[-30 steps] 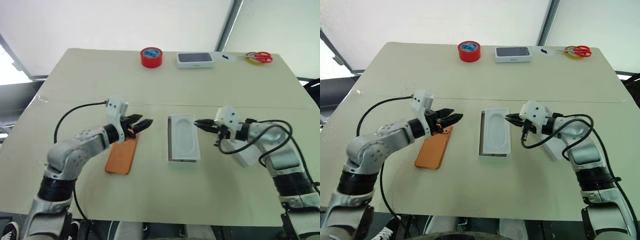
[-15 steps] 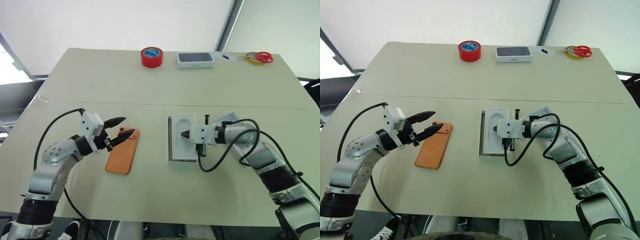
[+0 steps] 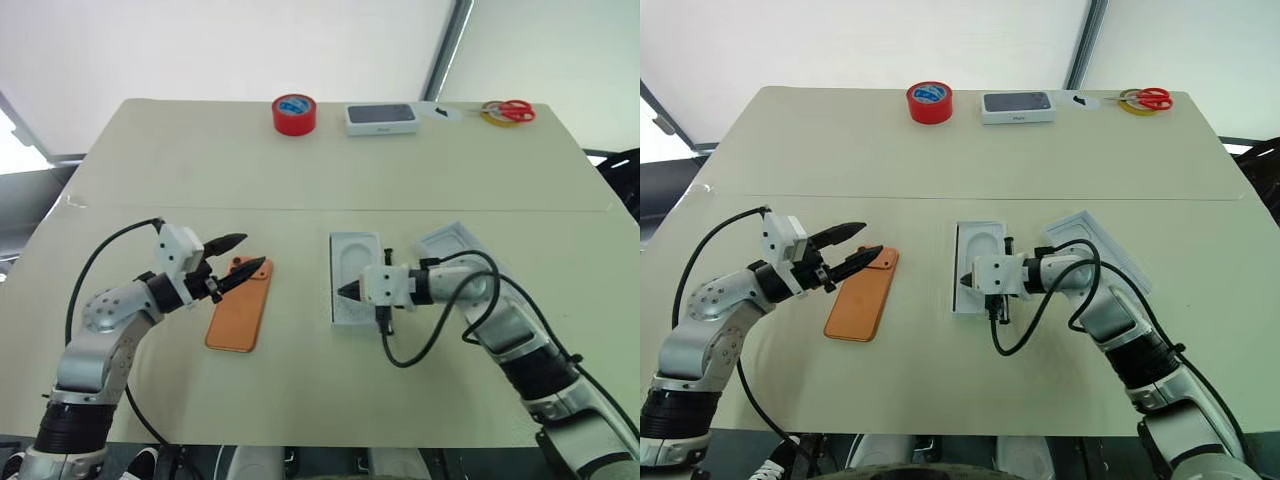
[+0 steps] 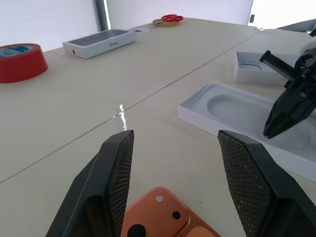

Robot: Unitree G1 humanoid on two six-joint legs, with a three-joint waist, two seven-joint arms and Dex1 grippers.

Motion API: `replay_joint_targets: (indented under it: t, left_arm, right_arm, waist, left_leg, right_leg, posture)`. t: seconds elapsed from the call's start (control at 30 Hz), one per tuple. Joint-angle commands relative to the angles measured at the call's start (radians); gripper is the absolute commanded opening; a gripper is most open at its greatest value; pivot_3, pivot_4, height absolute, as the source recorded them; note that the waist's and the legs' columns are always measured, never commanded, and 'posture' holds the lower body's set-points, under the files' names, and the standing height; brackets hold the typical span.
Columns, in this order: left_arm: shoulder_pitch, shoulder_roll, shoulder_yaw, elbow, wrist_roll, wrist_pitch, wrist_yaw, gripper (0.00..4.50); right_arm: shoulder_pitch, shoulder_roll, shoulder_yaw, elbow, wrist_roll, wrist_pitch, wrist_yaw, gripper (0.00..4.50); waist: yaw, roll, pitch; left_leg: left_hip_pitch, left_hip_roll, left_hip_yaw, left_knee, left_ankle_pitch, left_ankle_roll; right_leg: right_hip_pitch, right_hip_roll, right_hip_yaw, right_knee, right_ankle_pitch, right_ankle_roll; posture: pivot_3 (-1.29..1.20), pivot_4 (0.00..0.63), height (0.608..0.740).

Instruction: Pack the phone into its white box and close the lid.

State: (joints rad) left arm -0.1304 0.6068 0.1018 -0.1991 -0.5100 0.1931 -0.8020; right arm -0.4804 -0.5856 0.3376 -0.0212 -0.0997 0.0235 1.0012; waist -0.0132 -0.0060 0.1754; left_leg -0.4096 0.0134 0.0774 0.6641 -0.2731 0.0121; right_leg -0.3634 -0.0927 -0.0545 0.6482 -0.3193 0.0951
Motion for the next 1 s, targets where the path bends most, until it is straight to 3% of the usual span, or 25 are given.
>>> replay_joint_targets:
  t: [0.03, 0.3, 0.6, 1.0]
  left_arm:
    - [-0.012, -0.001, 0.025, -0.040, 0.000, 0.001, 0.008, 2.88]
    - [-0.007, 0.009, 0.038, -0.033, -0.004, 0.010, -0.005, 2.88]
    - [-0.020, -0.001, 0.030, -0.031, 0.011, 0.011, 0.000, 2.88]
    - [0.001, 0.018, 0.071, -0.043, -0.017, 0.090, 0.014, 2.88]
  right_arm:
    - [-0.023, 0.004, -0.041, -0.006, 0.023, -0.002, -0.017, 0.02]
    - [-0.051, -0.056, -0.036, 0.063, -0.035, -0.063, -0.017, 0.02]
    - [-0.035, 0.016, 0.073, 0.065, -0.121, -0.106, -0.033, 0.02]
    - [-0.088, -0.019, 0.014, 0.159, -0.104, -0.151, -0.039, 0.02]
  waist:
    - [0.001, 0.000, 0.000]
    - [-0.001, 0.000, 0.000]
    - [-0.004, 0.000, 0.000]
    - [-0.001, 0.000, 0.000]
  left_leg:
    - [0.000, 0.000, 0.000, 0.000, 0.000, 0.000]
    - [0.000, 0.000, 0.000, 0.000, 0.000, 0.000]
    - [0.000, 0.000, 0.000, 0.000, 0.000, 0.000]
    - [0.000, 0.000, 0.000, 0.001, 0.000, 0.000]
  right_leg:
    - [0.000, 0.000, 0.000, 0.000, 0.000, 0.000]
    - [0.000, 0.000, 0.000, 0.000, 0.000, 0.000]
    - [0.000, 0.000, 0.000, 0.001, 0.000, 0.000]
    - [0.000, 0.000, 0.000, 0.001, 0.000, 0.000]
  posture:
    - [0.00, 0.150, 0.730]
    - [0.00, 0.150, 0.730]
    - [0.00, 0.150, 0.730]
    - [0.00, 0.150, 0.730]
